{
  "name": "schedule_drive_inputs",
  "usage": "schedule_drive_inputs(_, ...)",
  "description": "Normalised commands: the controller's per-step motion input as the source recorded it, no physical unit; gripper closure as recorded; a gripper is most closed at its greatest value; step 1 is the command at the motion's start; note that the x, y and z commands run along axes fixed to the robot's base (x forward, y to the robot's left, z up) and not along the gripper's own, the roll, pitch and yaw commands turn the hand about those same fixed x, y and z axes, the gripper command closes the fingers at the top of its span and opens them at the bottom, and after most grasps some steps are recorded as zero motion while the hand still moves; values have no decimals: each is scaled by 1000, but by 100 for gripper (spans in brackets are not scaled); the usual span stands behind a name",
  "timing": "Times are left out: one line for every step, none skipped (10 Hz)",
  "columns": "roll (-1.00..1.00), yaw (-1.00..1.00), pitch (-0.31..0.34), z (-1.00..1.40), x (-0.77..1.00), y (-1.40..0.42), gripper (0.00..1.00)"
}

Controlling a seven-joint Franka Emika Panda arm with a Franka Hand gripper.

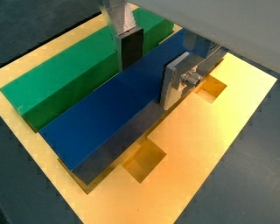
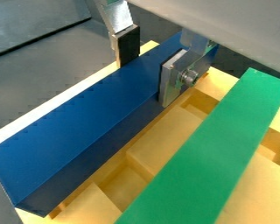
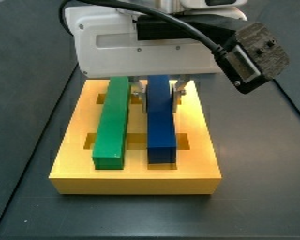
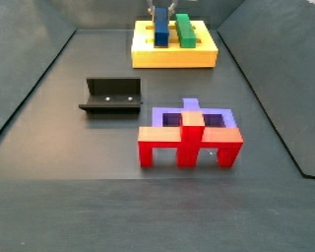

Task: Pick up the blue object. Move up. Move to above the board. Insert the blue object.
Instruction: Insert the blue object.

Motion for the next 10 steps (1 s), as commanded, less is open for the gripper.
schedule_drive_inputs(177,0,29,-180,180,-31,100)
schedule_drive_inputs(213,23,39,-197,189,0,100)
schedule_drive_inputs(233,40,33,-211,111,0,100)
schedule_drive_inputs(243,86,19,-209,14,0,100)
schedule_drive_inputs(197,83,4,-183,0,-43,100)
schedule_drive_inputs(144,0,0,-103,-43,-103,100)
schedule_drive_inputs(114,0,0,-69,-57,-200,100)
schedule_drive_inputs(150,0,7,-120,0,-223,100)
schedule_drive_inputs(179,-6,21,-160,0,-146,100)
schedule_drive_inputs(167,0,14,-151,-40,-46,100)
